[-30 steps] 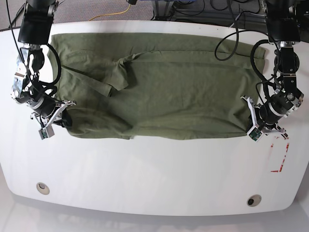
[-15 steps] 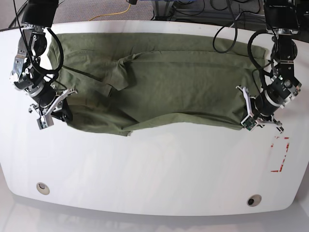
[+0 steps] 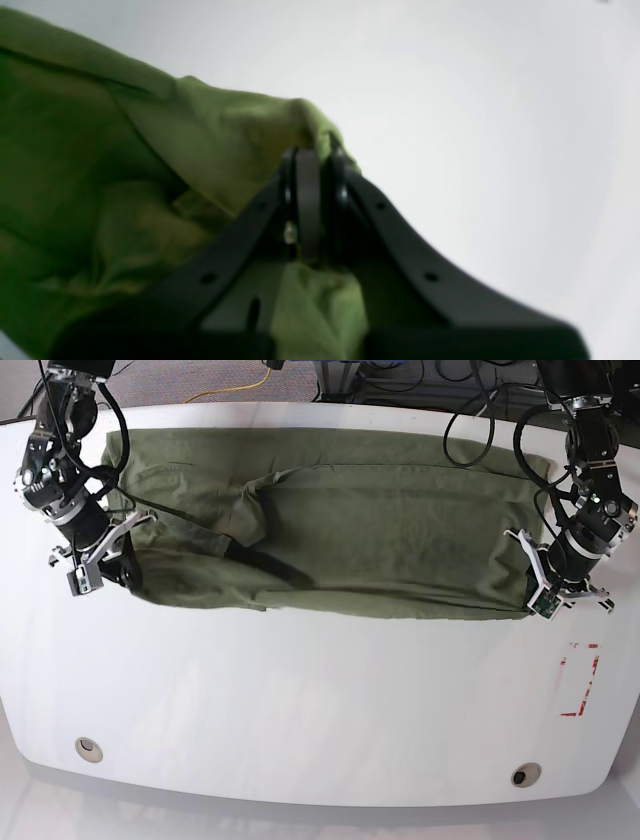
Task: Layout the t-shirt on the table in an organized manner, then fold the t-shirt properly
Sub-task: 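Hold both shirt corners and lift them, folding the shirt over itself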
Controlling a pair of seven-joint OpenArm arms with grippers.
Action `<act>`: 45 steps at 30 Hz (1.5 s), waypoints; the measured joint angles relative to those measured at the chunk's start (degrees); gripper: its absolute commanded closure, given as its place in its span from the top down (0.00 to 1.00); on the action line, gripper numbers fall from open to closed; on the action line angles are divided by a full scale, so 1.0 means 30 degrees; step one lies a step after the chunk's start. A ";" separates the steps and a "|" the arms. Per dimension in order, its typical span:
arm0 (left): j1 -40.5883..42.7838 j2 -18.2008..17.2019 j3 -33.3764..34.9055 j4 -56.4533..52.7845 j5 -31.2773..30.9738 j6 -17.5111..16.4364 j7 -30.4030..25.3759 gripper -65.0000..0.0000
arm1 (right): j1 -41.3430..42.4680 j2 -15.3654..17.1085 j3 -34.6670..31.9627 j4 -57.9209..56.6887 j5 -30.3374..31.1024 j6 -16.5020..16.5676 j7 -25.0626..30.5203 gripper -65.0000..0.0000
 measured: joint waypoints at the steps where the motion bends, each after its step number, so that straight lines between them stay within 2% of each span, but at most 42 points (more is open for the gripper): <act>1: 0.0007 0.0000 -0.0095 0.0015 0.0000 0.0000 -0.0015 0.00 | -0.0189 0.0007 0.0022 0.0146 0.0029 -0.0007 0.0036 0.00; 9: 0.1253 0.0015 -0.0743 0.0109 0.0058 -0.0007 0.0058 0.00 | -0.1333 -0.0058 0.0036 0.0277 0.0080 -0.0015 -0.0036 0.00; 16: 0.1974 0.0051 -0.0743 0.0102 -0.0007 0.0000 -0.0022 0.00 | -0.2004 -0.1064 0.1661 0.0386 0.0080 0.0219 -0.0117 0.01; 35: 0.3657 -0.0080 -0.0823 0.0000 0.0058 0.0029 -0.0029 0.00 | -0.2339 -0.1202 0.1741 -0.0678 -0.0036 0.0131 -0.0095 0.01; 45: 0.4073 -0.0328 -0.2011 -0.0015 0.0058 0.0000 -0.0160 0.00 | -0.2863 -0.1071 0.1749 -0.0678 0.0007 0.0131 0.0022 0.01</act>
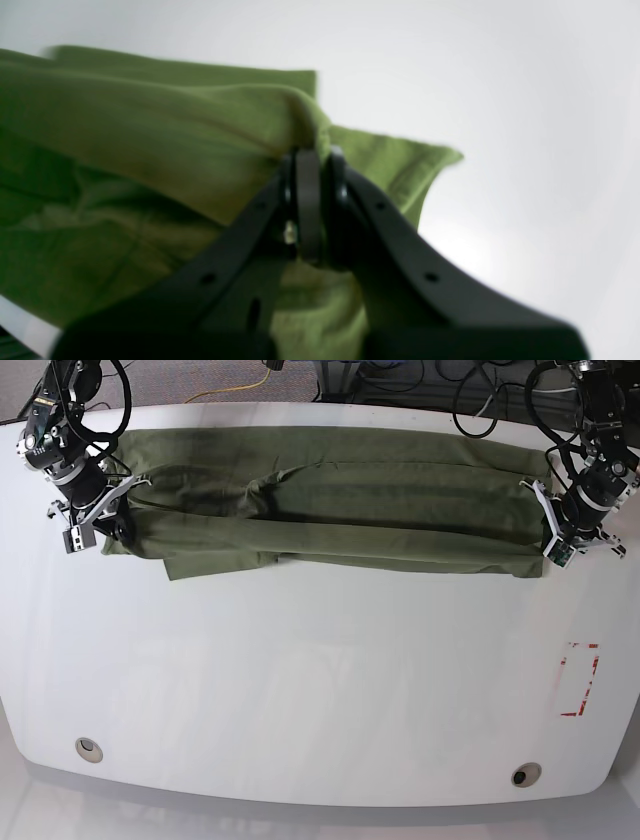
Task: Layout the t-shirt on the table in an organized manner, then fold the t-shirt properly
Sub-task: 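Hold both shirt corners and lift them, folding the shirt over itself, then lay the folded edge down and open the right gripper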
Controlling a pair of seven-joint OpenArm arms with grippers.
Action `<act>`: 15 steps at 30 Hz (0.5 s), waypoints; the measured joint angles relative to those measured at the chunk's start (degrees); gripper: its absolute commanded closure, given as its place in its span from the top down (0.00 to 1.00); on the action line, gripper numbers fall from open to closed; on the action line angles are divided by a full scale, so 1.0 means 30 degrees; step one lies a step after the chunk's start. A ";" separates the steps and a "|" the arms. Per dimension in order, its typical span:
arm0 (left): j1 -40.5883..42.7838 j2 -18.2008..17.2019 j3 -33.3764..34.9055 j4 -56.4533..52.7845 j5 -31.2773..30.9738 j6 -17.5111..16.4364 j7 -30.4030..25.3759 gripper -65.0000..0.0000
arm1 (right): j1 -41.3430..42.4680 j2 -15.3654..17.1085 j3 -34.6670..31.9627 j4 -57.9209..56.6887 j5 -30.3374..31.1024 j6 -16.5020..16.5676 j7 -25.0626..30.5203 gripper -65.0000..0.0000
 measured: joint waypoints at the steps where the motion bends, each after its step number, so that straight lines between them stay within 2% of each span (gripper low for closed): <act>1: 0.0015 0.0000 -0.0073 0.0000 -0.0022 0.0000 0.0015 0.00 | -0.0036 -0.0007 0.0000 -0.0007 0.0000 0.0000 -0.0015 0.01; 15: 0.0364 -0.0342 -0.0204 0.0000 -0.0058 -0.0007 0.0015 0.01 | -0.0707 -0.0138 -0.0029 -0.0022 0.0007 0.0000 0.0000 0.01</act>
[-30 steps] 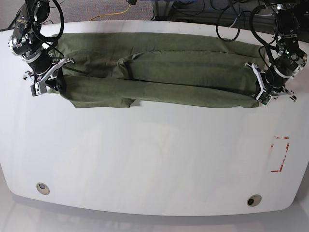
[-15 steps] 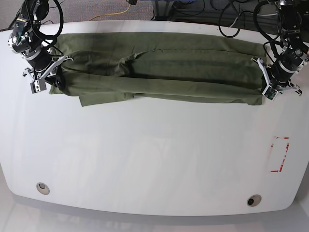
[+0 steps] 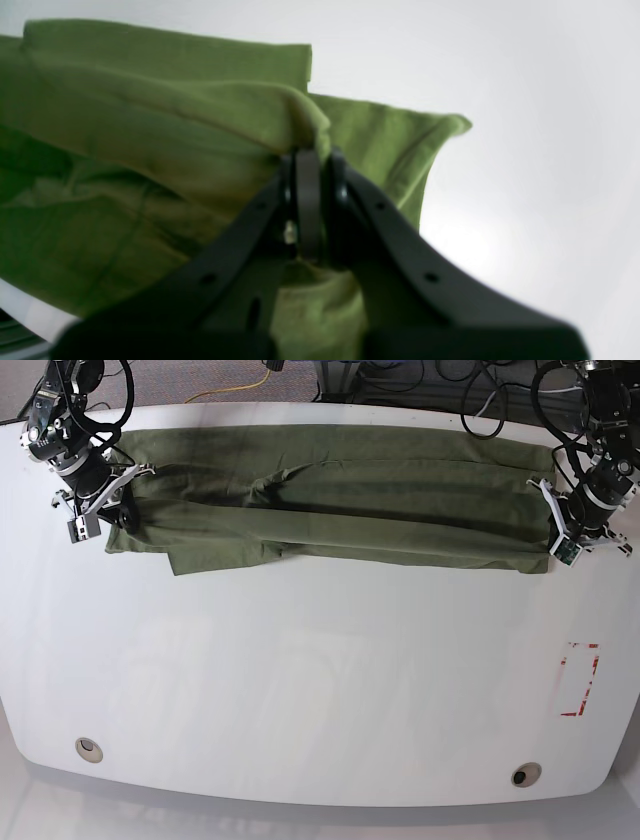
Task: Layout the t-shirt on the table in an organized manner, then fold the t-shirt properly
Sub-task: 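Lay the folded edge down and open the right gripper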
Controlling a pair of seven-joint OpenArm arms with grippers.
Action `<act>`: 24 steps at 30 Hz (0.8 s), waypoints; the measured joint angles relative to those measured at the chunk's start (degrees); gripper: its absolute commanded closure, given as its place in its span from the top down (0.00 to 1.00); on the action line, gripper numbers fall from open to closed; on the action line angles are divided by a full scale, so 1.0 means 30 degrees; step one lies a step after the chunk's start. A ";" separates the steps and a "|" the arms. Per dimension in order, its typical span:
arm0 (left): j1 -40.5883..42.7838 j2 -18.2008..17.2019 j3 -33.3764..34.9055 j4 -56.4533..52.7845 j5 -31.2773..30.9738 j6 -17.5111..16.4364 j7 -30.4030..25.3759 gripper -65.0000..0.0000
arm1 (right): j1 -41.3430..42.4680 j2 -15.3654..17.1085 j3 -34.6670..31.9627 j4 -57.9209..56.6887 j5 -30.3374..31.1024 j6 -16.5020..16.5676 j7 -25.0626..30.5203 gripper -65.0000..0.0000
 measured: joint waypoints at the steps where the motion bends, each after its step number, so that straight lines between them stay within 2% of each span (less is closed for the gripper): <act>1: 0.0036 0.0036 0.0015 0.0000 0.0007 0.0000 0.0007 0.01 | -0.0058 0.0007 -0.0007 0.0007 0.0007 0.0015 0.0000 0.01; 5: 0.0124 0.0029 0.0029 0.0000 0.0000 0.0000 -0.0007 0.01 | -0.0124 0.0000 -0.0015 -0.0007 0.0000 0.0000 0.0007 0.01; 7: 0.0138 0.0036 0.0029 -0.0007 0.0015 0.0007 0.0007 0.01 | -0.0153 0.0000 -0.0015 -0.0197 0.0036 0.0022 0.0000 0.05; 9: 0.0168 0.0029 0.0058 -0.0007 0.0000 0.0000 0.0007 0.05 | -0.0153 -0.0007 -0.0022 -0.0488 0.0058 0.0000 0.0007 0.16; 12: 0.0153 0.0022 0.0189 -0.0007 -0.0007 0.0007 0.0619 0.20 | -0.0138 0.0000 -0.0029 -0.0852 0.0051 -0.0015 -0.0007 0.43; 15: 0.0153 0.0022 0.0233 -0.0015 0.0015 0.0007 0.1450 0.37 | -0.0153 0.0007 0.0007 -0.1005 -0.0080 -0.0153 -0.0007 0.64; 19: 0.0153 -0.0036 0.0226 -0.0015 0.0066 0.0015 0.1581 0.55 | -0.0160 0.0051 0.0022 -0.1049 -0.0066 -0.0138 0.0000 0.80; 24: 0.0160 -0.0131 0.0226 -0.0015 0.0066 0.0015 0.1588 0.62 | -0.0153 0.0051 0.0022 -0.1035 -0.0066 -0.0146 0.0007 0.91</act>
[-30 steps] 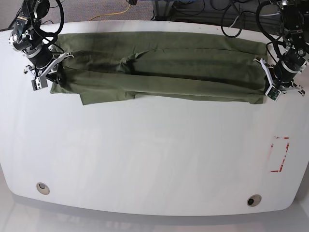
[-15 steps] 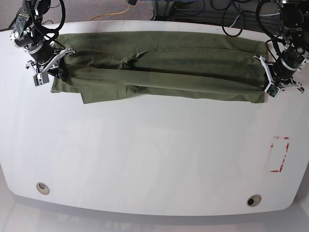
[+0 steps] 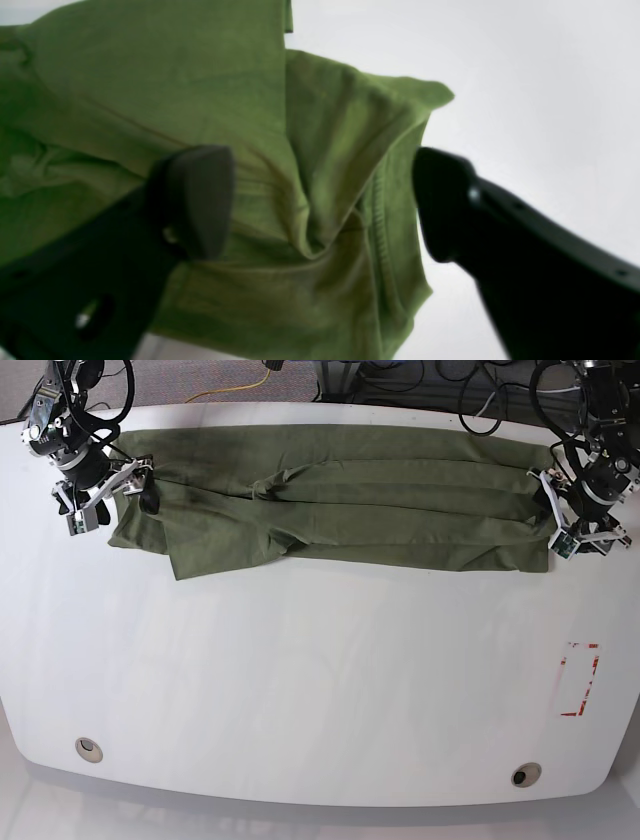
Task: Layout the t-shirt on the table in an organized manner, then fold the t-shirt properly
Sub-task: 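Lay the folded edge down and open the right gripper, then move the open right gripper along the shirt edge toward the hem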
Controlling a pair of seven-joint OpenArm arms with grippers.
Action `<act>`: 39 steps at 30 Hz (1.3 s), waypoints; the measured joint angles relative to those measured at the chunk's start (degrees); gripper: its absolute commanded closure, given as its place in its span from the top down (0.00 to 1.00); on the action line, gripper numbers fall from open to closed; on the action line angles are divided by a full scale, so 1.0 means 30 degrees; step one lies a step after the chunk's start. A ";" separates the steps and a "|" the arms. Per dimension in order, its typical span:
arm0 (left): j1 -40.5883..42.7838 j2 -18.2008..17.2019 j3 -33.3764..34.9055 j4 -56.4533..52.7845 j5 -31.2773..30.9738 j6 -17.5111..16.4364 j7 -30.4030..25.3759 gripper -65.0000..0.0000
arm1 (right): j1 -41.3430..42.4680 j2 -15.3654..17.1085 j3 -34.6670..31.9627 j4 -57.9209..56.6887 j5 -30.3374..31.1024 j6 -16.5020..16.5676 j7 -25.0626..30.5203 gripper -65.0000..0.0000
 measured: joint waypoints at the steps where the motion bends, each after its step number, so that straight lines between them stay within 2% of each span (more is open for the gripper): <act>1: 0.0007 -0.0066 0.0007 0.0000 0.0000 -0.0007 0.0000 0.62 | 0.0000 0.0007 0.0000 0.0015 0.0000 0.0000 -0.0007 0.92; 8: -0.0379 -0.0430 -0.0277 0.0000 -0.0007 0.0015 -0.0015 0.65 | 0.0525 0.0146 0.0175 0.0080 -0.0007 0.0000 -0.0160 0.94; 17: -0.2856 -0.0401 -0.0896 -0.0007 -0.0007 0.0102 -0.0029 0.64 | 0.3475 0.0474 0.0350 -0.0459 0.0087 0.0007 0.0000 0.94; 19: -0.3235 -0.0364 -0.0896 -0.0007 -0.0015 0.0036 0.0007 0.64 | 0.4386 0.0328 0.0015 -0.1253 0.0204 0.0029 -0.0058 0.93; 23: -0.3854 -0.0080 -0.0903 -0.0007 0.0015 0.0066 0.0022 0.64 | 0.6506 -0.0073 -0.0510 -0.3475 -0.0007 0.0109 -0.1515 0.93; 27: -0.4284 0.0576 -0.0882 -0.0015 -0.0058 0.0058 -0.0007 0.64 | 0.8123 -0.0168 -0.0510 -0.5901 0.0131 0.0233 -0.1749 0.93; 34: -0.4233 0.1151 -0.0896 -0.0015 -0.0029 0.0051 0.0109 0.64 | 0.9945 0.0000 -0.1202 -0.8947 -0.0007 0.0532 -0.2302 0.93; 39: -0.4233 0.1217 -0.0896 -0.0022 -0.0029 0.0051 0.0080 0.64 | 1.0455 -0.0321 -0.1574 -0.9828 0.0146 0.0801 -0.2725 0.93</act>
